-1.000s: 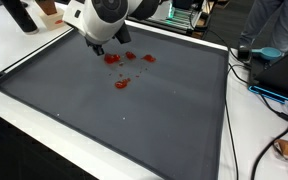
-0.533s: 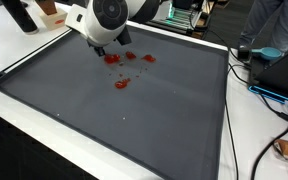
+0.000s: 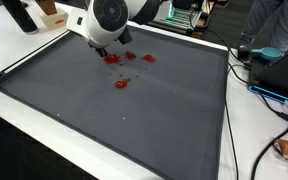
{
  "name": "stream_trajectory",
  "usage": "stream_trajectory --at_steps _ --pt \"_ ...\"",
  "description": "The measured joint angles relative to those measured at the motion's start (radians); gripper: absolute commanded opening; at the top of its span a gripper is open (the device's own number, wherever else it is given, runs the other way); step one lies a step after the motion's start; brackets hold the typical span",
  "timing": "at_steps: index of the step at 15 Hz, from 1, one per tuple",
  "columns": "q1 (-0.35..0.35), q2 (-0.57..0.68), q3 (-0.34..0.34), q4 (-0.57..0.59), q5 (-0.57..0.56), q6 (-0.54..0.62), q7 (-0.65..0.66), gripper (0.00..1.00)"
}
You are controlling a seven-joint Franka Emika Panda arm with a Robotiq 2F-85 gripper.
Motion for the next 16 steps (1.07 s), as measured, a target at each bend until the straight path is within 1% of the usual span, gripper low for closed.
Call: stream_trajectory --at_steps 4,8,16 --pt "-0.001 0.007 0.002 0.005 0.011 -0.005 -0.056 0.03" --pt "-0.002 0.018 0.003 0.02 0.054 -0.036 -0.115 0.03" --pt "-0.003 0.028 0.002 0.034 0.091 -0.059 -0.171 0.03"
